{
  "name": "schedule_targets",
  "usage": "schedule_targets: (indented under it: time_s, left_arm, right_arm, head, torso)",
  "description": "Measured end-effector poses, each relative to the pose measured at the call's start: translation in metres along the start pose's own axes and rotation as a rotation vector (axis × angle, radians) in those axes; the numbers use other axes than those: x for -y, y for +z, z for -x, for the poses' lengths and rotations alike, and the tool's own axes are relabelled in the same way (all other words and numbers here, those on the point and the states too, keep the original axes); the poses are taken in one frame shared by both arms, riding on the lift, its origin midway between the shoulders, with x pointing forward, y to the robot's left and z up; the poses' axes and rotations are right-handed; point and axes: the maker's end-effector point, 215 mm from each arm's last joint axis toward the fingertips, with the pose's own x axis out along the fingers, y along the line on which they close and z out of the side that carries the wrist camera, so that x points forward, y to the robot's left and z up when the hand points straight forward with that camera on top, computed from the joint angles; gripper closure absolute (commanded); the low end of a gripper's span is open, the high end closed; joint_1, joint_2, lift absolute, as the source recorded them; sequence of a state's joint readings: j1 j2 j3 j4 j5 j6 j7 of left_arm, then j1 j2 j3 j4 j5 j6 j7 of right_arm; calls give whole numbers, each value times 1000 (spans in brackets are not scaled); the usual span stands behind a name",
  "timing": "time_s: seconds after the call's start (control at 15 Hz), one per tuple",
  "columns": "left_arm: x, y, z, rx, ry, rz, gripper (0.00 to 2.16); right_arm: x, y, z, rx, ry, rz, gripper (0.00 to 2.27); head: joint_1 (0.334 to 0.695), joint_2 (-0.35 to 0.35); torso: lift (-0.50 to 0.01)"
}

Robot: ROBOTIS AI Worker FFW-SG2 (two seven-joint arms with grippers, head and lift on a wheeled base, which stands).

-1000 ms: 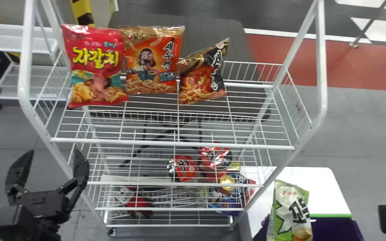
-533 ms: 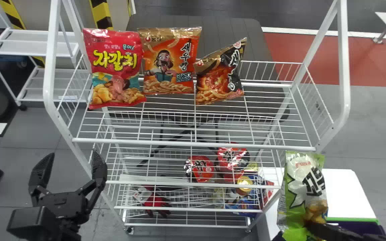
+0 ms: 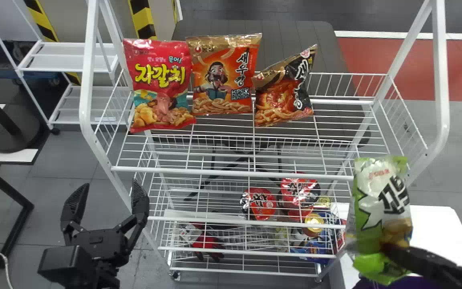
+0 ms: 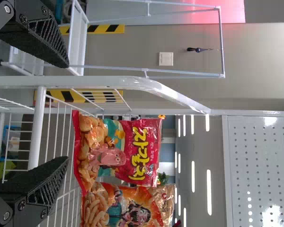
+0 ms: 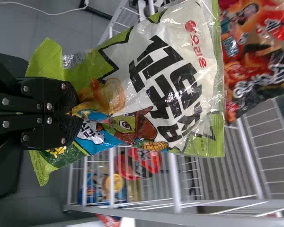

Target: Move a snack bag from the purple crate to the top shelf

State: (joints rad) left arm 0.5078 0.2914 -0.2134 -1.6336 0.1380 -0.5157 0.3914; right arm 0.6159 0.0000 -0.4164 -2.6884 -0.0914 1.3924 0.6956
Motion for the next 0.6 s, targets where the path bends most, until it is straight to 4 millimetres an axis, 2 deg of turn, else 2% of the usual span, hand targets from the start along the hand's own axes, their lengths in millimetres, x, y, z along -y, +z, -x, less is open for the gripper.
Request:
schedule_targets:
  time_s: [0.4,0.47,0.6]
  left_arm:
    - [2,-1,-1,-1,-6,-1,130]
    - [3,-1,-1,-1,-7,0,130]
    - [4,0,-1,-1,-8,1,130]
  right_arm:
    - [-24,108,-1,354,39,235,2074]
    - [-25,123,-4,405,27,258,2074]
    - [-22,137,-13,445,-6,269,2074]
  head:
    - [695,32]
    - [695,31]
    - [695,27]
  torso:
    - [1]
    - [1]
    - [1]
